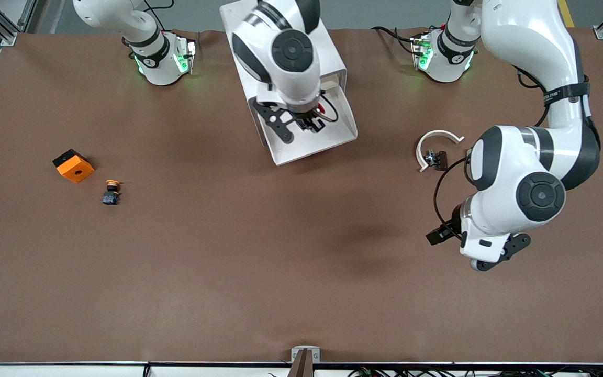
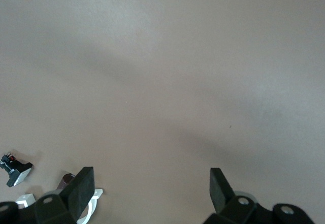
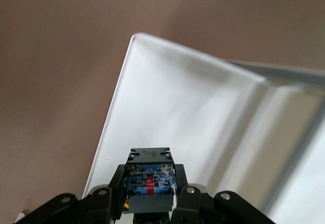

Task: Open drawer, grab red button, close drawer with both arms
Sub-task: 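Carry the red button out while the left gripper reaches the drawer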

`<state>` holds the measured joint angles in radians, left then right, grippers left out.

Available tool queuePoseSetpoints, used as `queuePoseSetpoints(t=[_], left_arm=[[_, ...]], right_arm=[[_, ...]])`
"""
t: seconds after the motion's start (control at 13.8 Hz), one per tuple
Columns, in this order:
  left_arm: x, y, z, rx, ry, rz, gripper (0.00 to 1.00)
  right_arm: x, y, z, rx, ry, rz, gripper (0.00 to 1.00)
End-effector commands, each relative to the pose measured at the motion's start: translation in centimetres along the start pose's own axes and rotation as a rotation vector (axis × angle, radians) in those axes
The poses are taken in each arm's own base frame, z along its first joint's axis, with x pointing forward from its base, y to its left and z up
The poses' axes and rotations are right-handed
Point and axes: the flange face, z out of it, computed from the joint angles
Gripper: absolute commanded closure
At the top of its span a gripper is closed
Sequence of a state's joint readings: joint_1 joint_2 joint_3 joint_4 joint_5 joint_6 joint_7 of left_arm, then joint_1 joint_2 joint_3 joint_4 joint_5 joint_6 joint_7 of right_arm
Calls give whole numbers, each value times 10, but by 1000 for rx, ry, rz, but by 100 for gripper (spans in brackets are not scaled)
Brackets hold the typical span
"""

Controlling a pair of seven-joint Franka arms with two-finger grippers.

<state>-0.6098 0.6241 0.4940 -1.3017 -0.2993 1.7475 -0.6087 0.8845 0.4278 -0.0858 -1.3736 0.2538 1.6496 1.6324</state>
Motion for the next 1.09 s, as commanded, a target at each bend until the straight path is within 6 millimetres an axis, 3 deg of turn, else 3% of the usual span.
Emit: queuePoseSetpoints(t=[0.0,0.15,0.44,0.58,0.73,1.02], left_arm=[[-16,11,13,-3,-53,11,0],[-36,40,32,-38,-84,-19,0],[-77,96,77,-85,-48,-5,0],[-108,108,104,-87,-29,18,0],[-121,104,106,-98,-60,0,0],[-183,112,111,-108,-155,43,0]], right_arm=[[58,22,-61,-54,-65,-98,79],[106,50,-96,-66,-85,-236,79],[218,93,-120,-73,-106,-471,79],[263,116,-112,-84,-129,-546,79],[301,135,-98,-103,-128,-599,79],[376,170,-60,-58,-92,-750,79]])
